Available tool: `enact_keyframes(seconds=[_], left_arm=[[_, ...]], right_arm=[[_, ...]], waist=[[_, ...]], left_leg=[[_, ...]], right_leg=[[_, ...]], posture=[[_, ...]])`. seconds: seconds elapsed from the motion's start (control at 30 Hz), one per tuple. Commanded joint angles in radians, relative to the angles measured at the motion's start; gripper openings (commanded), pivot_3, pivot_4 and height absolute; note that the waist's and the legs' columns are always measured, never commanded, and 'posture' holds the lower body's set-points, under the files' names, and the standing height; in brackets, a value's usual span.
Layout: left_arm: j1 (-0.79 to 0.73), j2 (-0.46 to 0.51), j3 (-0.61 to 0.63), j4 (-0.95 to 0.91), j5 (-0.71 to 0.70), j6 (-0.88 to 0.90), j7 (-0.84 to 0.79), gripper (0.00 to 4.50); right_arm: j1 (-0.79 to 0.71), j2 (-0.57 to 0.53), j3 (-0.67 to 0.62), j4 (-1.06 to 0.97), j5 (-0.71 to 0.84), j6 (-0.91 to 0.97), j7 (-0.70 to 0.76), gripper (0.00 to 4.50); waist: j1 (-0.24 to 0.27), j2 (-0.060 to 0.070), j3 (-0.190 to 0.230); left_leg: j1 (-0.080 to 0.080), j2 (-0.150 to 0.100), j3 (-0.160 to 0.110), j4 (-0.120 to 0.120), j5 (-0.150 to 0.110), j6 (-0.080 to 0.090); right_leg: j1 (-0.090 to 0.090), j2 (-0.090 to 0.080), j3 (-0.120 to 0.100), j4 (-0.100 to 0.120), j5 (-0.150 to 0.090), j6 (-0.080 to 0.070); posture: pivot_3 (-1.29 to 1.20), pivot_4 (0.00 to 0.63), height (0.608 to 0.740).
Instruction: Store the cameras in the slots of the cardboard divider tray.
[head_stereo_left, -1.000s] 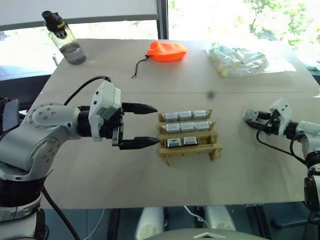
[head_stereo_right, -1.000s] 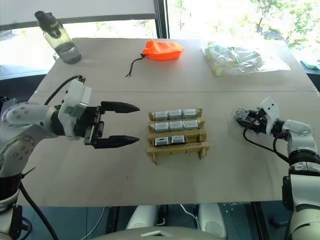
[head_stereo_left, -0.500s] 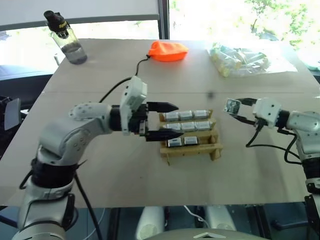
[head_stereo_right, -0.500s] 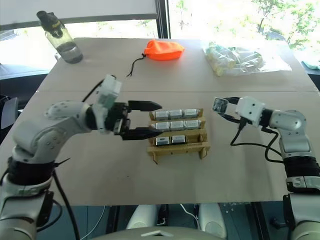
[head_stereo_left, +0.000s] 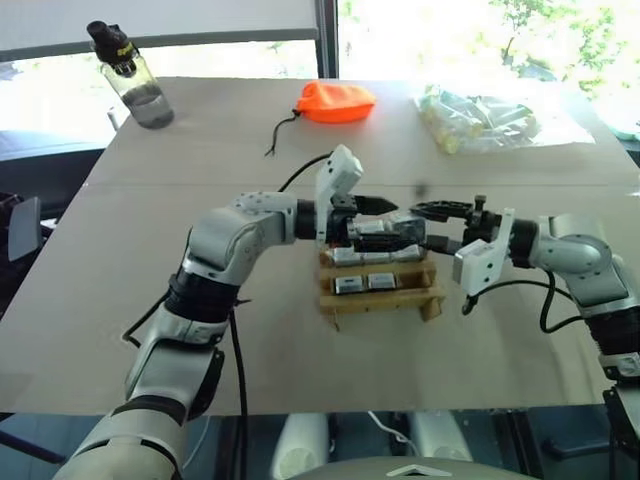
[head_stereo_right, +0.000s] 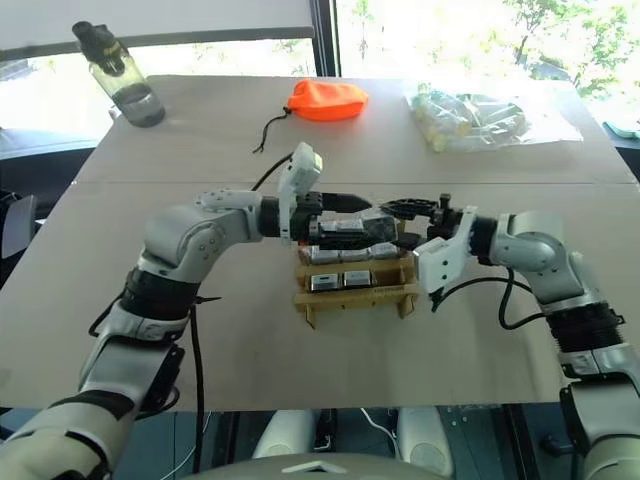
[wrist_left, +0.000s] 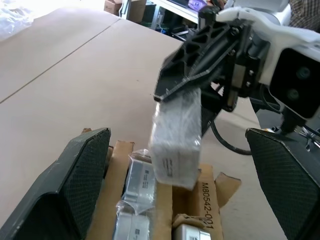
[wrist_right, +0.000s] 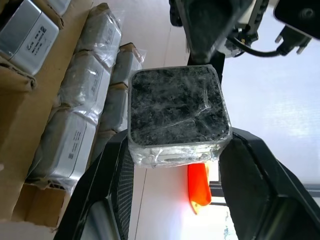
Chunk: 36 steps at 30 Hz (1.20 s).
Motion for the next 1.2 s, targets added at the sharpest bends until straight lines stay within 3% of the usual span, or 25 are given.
enact_keyframes(seconds=[0.03, 0.23, 0.63, 0.7, 0.73, 0.8, 0.87, 1.0, 1.2], left_arm=[[-0.023, -0.007, 0.015, -0.013, 0.008, 0.001, -0.006, 4.50], [0.000, 0.054, 0.001, -0.077, 0.011, 0.033, -0.059, 4.50], [0.006, 0.057, 0.003, -0.103, 0.003, 0.070, -0.070, 4.50], [0.006, 0.059, 0.001, -0.103, 0.005, 0.072, -0.073, 4.25], [0.005, 0.061, -0.001, -0.101, 0.007, 0.071, -0.075, 3.62], [0.006, 0.068, -0.005, -0.102, 0.008, 0.071, -0.087, 3.11], [0.010, 0.074, -0.008, -0.110, 0.004, 0.079, -0.097, 2.08], [0.019, 0.091, -0.027, -0.128, 0.002, 0.089, -0.117, 0.66], [0.016, 0.093, -0.035, -0.123, 0.016, 0.084, -0.117, 0.66]], right_arm=[[-0.004, -0.009, -0.005, -0.048, -0.004, -0.010, -0.045, 1.90], [0.005, -0.039, 0.008, -0.034, -0.024, -0.033, -0.073, 1.90], [-0.005, -0.046, 0.048, -0.045, -0.034, -0.044, -0.089, 1.90], [-0.004, -0.051, 0.049, -0.048, -0.032, -0.045, -0.089, 1.90], [-0.005, -0.053, 0.050, -0.048, -0.032, -0.046, -0.088, 1.90], [-0.004, -0.057, 0.050, -0.049, -0.031, -0.047, -0.088, 1.90], [-0.004, -0.060, 0.051, -0.051, -0.029, -0.047, -0.089, 1.90], [-0.007, -0.063, 0.051, -0.056, -0.029, -0.045, -0.094, 1.90], [0.003, -0.064, 0.039, -0.092, -0.027, -0.004, -0.103, 1.90]], waist=[[0.000, 0.000, 0.000], [-0.001, 0.000, 0.000], [-0.001, 0.000, 0.000], [-0.001, 0.000, 0.000], [-0.001, 0.000, 0.000], [-0.001, 0.000, 0.000], [-0.001, 0.000, 0.000], [-0.001, 0.000, 0.000], [0.001, 0.000, 0.000]], left_leg=[[0.000, 0.000, 0.000, 0.000, 0.000, 0.000], [0.000, 0.000, 0.000, 0.000, 0.000, 0.000], [0.000, 0.000, 0.000, 0.000, 0.000, 0.000], [0.000, 0.000, 0.000, 0.000, 0.000, 0.000], [0.000, 0.000, 0.000, 0.000, 0.000, 0.000], [0.000, 0.000, 0.000, 0.000, 0.000, 0.000], [0.000, 0.000, 0.000, 0.000, 0.000, 0.000], [0.000, 0.000, 0.000, 0.000, 0.000, 0.000], [0.000, 0.000, 0.000, 0.001, 0.000, 0.000]], right_leg=[[0.000, 0.000, 0.000, 0.000, 0.000, 0.000], [0.000, 0.000, 0.000, 0.000, 0.000, 0.000], [0.000, 0.000, 0.000, 0.000, 0.000, 0.000], [0.000, 0.000, 0.000, 0.000, 0.000, 0.000], [0.000, 0.000, 0.000, 0.000, 0.000, 0.000], [0.000, 0.000, 0.000, 0.000, 0.000, 0.000], [0.000, 0.000, 0.000, 0.000, 0.000, 0.000], [0.000, 0.000, 0.000, 0.000, 0.000, 0.000], [0.000, 0.000, 0.000, 0.000, 0.000, 0.000]], posture=[[0.00, 0.150, 0.726], [0.00, 0.150, 0.726], [0.00, 0.150, 0.726], [0.00, 0.150, 0.726], [0.00, 0.150, 0.726], [0.00, 0.150, 0.726], [0.00, 0.150, 0.726], [0.00, 0.150, 0.726], [0.00, 0.150, 0.726]])
